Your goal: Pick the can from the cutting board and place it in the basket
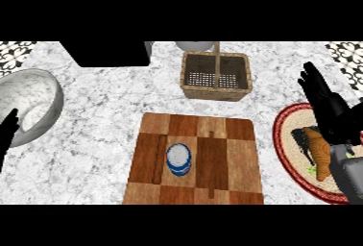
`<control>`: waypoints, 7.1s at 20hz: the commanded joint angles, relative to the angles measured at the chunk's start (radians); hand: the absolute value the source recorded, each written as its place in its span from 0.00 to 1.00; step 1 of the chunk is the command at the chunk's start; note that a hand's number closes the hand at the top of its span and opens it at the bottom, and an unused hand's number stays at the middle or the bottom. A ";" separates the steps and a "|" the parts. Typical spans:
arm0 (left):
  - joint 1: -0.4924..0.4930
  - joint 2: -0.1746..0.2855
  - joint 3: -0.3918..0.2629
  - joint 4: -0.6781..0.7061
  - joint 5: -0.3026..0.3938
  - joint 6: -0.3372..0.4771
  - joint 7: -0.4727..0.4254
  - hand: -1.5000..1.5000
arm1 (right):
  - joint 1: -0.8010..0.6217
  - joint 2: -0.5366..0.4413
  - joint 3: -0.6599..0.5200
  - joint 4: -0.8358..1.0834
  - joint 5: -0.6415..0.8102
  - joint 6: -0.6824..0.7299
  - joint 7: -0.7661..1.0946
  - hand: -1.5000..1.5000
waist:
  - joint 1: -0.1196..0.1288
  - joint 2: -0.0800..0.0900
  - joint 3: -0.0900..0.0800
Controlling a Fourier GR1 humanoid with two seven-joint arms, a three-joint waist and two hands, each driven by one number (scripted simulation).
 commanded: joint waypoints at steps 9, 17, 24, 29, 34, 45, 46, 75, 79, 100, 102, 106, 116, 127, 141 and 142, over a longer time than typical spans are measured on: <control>-0.225 -0.093 -0.119 -0.123 0.047 -0.101 -0.077 0.50 | -0.144 0.481 0.415 -0.142 -0.204 -0.087 0.006 1.00 | 0.084 0.048 -0.005; -0.253 -0.139 -0.156 -0.084 0.014 -0.076 -0.042 0.50 | -0.473 0.489 0.683 -0.007 0.267 -0.583 0.220 0.00 | 0.021 0.008 -0.018; -0.262 -0.117 -0.116 -0.063 0.030 -0.084 -0.047 0.50 | -0.776 0.282 0.760 0.143 0.382 -0.270 0.657 0.00 | -0.003 -0.009 -0.023; -0.273 -0.130 -0.134 -0.055 0.014 -0.078 -0.043 0.50 | -0.963 0.274 0.809 0.101 0.245 0.114 0.884 0.00 | 0.011 0.006 -0.018; -0.300 -0.120 -0.105 -0.059 0.032 -0.088 -0.027 0.50 | -1.105 0.262 0.710 0.077 0.012 0.408 1.089 0.00 | 0.012 0.019 -0.011; -0.309 -0.152 -0.102 -0.005 0.000 -0.095 -0.083 0.50 | -1.130 0.222 0.695 0.189 -0.150 0.556 1.130 0.00 | 0.011 0.033 -0.009; -0.287 -0.172 -0.123 -0.044 -0.004 -0.084 -0.054 0.50 | -1.130 0.235 0.701 0.174 -0.158 0.542 1.159 0.00 | 0.014 0.029 -0.009; -0.273 -0.209 -0.043 -0.030 -0.054 -0.151 -0.084 0.50 | -0.766 0.307 0.817 0.149 0.205 0.545 1.028 0.00 | 0.013 0.032 -0.008; -0.288 -0.207 -0.027 -0.050 -0.058 -0.164 -0.064 0.50 | -0.730 0.334 0.799 0.174 0.272 0.550 1.007 0.00 | 0.016 0.032 -0.008; -0.349 -0.266 0.012 0.016 -0.117 -0.209 -0.064 0.50 | -0.513 0.393 0.673 0.239 0.528 0.646 0.899 0.00 | 0.016 0.034 -0.008; -0.330 -0.267 0.023 0.006 -0.120 -0.213 -0.069 0.50 | -0.485 0.433 0.679 0.201 0.559 0.650 0.951 0.00 | 0.016 0.033 -0.008; -0.266 -0.280 0.022 -0.084 -0.130 -0.215 -0.062 0.50 | -0.448 0.437 0.614 0.241 0.595 0.666 0.880 1.00 | 0.020 0.032 -0.008; -0.238 -0.311 0.034 -0.089 -0.159 -0.232 -0.078 0.50 | -0.402 0.489 0.628 0.237 0.758 0.684 0.785 1.00 | 0.018 0.032 -0.008; -0.273 -0.284 0.086 -0.072 -0.148 -0.233 -0.038 0.50 | -0.464 -0.086 0.355 0.242 0.861 0.528 0.439 1.00 | -0.037 0.037 -0.004; -0.280 -0.293 0.057 -0.098 -0.139 -0.267 -0.026 0.50 | -0.620 -0.318 -0.251 0.454 0.463 0.326 -0.068 1.00 | 0.028 0.036 -0.004; -0.272 -0.291 0.066 -0.063 -0.141 -0.269 -0.075 0.50 | -0.642 -0.352 -0.280 0.486 0.433 0.376 -0.110 1.00 | 0.028 0.040 -0.006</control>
